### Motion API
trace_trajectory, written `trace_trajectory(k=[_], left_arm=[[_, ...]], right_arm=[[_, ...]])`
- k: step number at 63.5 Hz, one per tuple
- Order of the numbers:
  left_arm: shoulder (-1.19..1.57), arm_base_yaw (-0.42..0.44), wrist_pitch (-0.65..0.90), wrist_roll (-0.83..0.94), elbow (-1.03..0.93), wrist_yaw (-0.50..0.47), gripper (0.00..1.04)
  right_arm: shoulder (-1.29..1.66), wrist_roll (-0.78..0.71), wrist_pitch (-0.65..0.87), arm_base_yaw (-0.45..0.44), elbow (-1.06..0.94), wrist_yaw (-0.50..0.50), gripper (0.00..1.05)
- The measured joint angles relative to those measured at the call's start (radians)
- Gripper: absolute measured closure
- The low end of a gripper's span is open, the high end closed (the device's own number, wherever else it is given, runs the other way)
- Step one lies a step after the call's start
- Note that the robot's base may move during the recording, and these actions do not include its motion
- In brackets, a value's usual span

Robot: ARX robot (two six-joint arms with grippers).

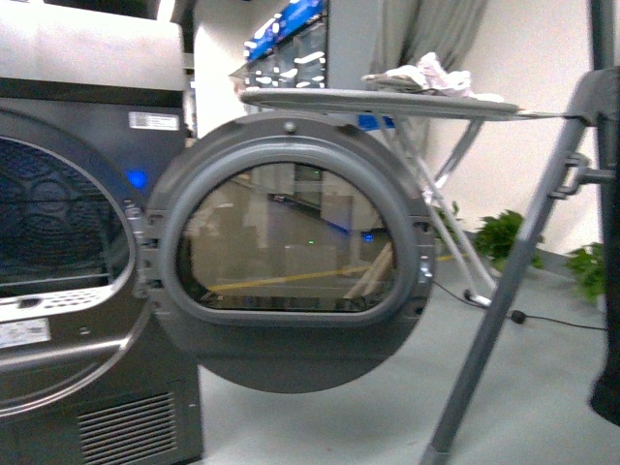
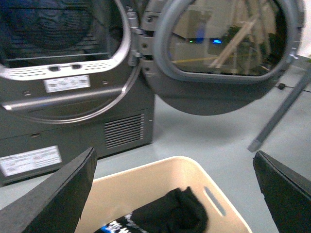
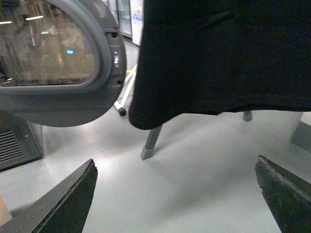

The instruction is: Move hamper under clothes hanger

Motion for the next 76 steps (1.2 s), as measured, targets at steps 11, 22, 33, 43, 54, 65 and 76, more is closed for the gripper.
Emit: trace_trajectory(k=[11, 22, 33, 43, 54, 65, 76], left_arm=[[-0.002, 0.000, 0.000, 0.000, 0.000, -0.008, 0.07], [-0.003, 0.000, 0.000, 0.000, 0.000, -0.003, 0.07], [-0.003, 0.002, 0.000, 0.000, 0.000, -0.012, 0.07], [-0.003, 0.002, 0.000, 0.000, 0.000, -0.006, 0.07], [-0.003, 0.002, 0.000, 0.000, 0.000, -0.003, 0.07], [-0.003, 0.002, 0.000, 0.000, 0.000, -0.003, 0.07], [-0.003, 0.002, 0.000, 0.000, 0.000, -0.003, 0.07]], right_arm=[[0.000, 0.000, 0.000, 0.000, 0.000, -0.005, 0.08], [0.000, 0.000, 0.000, 0.000, 0.000, -0.004, 0.08], [0.000, 0.000, 0.000, 0.001, 0.000, -0.016, 0.08], [0.000, 0.000, 0.000, 0.002, 0.000, -0.006, 0.08], [0.000, 0.000, 0.000, 0.001, 0.000, -0.005, 0.08], [0.000, 0.000, 0.000, 0.001, 0.000, -0.005, 0.08], [0.000, 0.000, 0.000, 0.001, 0.000, -0.005, 0.08]])
